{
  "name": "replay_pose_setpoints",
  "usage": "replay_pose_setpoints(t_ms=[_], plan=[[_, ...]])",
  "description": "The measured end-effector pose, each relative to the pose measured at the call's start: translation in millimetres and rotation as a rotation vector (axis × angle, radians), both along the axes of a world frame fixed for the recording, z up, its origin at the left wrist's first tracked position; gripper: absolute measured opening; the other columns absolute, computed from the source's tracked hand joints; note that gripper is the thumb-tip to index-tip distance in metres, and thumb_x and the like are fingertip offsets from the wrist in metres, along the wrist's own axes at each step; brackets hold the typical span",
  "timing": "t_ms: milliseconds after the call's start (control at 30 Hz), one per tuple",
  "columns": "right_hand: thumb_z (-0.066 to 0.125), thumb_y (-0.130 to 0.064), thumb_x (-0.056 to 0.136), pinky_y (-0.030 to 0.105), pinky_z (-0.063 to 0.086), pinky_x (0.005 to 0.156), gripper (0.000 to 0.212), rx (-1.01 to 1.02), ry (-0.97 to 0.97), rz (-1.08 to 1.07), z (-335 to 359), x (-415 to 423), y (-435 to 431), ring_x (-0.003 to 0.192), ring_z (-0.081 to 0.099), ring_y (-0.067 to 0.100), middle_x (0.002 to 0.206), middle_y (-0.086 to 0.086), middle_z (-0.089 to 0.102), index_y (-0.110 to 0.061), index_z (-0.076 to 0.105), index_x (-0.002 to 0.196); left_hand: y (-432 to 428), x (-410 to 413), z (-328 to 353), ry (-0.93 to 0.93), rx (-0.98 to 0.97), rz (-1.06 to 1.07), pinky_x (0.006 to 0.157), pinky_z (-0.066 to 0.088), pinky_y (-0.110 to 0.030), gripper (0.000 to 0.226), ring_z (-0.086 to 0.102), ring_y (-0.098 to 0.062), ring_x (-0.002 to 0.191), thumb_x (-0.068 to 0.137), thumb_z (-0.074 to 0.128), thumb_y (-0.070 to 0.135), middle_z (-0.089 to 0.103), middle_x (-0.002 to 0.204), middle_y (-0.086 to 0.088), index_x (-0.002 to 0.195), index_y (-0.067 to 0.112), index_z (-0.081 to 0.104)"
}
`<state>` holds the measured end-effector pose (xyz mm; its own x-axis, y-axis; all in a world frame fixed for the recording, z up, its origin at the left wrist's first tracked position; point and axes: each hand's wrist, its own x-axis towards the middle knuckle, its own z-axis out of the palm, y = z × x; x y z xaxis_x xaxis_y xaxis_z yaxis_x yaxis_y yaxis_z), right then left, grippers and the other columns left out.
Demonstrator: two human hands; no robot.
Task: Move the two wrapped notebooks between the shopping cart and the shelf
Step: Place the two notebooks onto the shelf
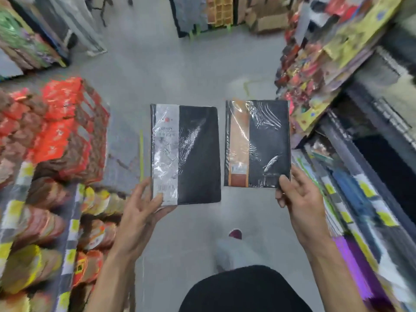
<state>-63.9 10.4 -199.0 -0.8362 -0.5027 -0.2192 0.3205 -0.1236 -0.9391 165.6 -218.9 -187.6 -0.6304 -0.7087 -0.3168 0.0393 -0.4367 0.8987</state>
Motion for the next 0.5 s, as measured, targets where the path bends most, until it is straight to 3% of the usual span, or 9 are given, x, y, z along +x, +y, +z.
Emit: replay_pose_setpoints(t_ms=[133, 233, 300, 367, 433, 500], plan=[[0.081, -0.05, 0.069, 0.018, 0.041, 0.049, 0.096, 0.015, -0.011, -0.16, -4, -38, -6, 0.061, 0.053, 0.01, 0.078, 0.004, 0.06, 0.001, 0.045, 0.142, -43, -85, 2, -0.033, 0.045, -0.129, 0.08, 0.06, -0.037, 0.043, 0.072, -0.027, 0.099, 0.085, 0.055, 0.001, 0.068, 0.121, -0.018, 0.127, 0.012, 0.053], [0.076, -0.041, 0.075, 0.017, 0.041, 0.048, 0.081, 0.008, -0.036, -0.271, -3, -62, -4, 0.059, 0.053, 0.008, 0.076, 0.001, 0.06, -0.001, 0.049, 0.14, -63, -143, 2, -0.033, 0.034, -0.265, 0.081, 0.06, -0.038, 0.038, 0.073, -0.027, 0.094, 0.085, 0.054, 0.001, 0.071, 0.115, -0.016, 0.12, 0.017, 0.058], [0.066, -0.022, 0.089, 0.017, 0.04, 0.048, 0.057, 0.015, -0.06, -0.347, -4, -73, 2, 0.057, 0.052, 0.008, 0.076, 0.003, 0.059, -0.001, 0.049, 0.139, -71, -177, -1, -0.044, 0.036, -0.364, 0.08, 0.06, -0.038, 0.034, 0.073, -0.025, 0.09, 0.086, 0.053, 0.0, 0.072, 0.111, -0.015, 0.114, 0.019, 0.061], [0.059, -0.01, 0.095, 0.017, 0.04, 0.048, 0.047, 0.043, -0.089, -0.434, -5, -80, 9, 0.058, 0.052, 0.009, 0.079, 0.007, 0.059, -0.002, 0.049, 0.14, -76, -207, -5, -0.057, 0.051, -0.448, 0.082, 0.06, -0.038, 0.033, 0.073, -0.025, 0.09, 0.087, 0.053, 0.001, 0.07, 0.113, -0.015, 0.113, 0.019, 0.061], [0.06, -0.011, 0.095, 0.017, 0.04, 0.048, 0.044, 0.07, -0.103, -0.519, -6, -83, 15, 0.059, 0.052, 0.009, 0.082, 0.011, 0.06, -0.002, 0.051, 0.137, -81, -237, -11, -0.08, 0.064, -0.545, 0.087, 0.058, -0.04, 0.037, 0.071, -0.026, 0.096, 0.09, 0.052, 0.001, 0.068, 0.12, -0.016, 0.122, 0.017, 0.057], [0.069, -0.029, 0.087, 0.017, 0.041, 0.049, 0.056, 0.079, -0.108, -0.613, -7, -81, 19, 0.059, 0.051, 0.01, 0.088, 0.018, 0.062, -0.003, 0.054, 0.135, -85, -266, -15, -0.108, 0.046, -0.65, 0.092, 0.057, -0.042, 0.037, 0.07, -0.028, 0.1, 0.093, 0.051, 0.002, 0.065, 0.124, -0.017, 0.126, 0.015, 0.055]])
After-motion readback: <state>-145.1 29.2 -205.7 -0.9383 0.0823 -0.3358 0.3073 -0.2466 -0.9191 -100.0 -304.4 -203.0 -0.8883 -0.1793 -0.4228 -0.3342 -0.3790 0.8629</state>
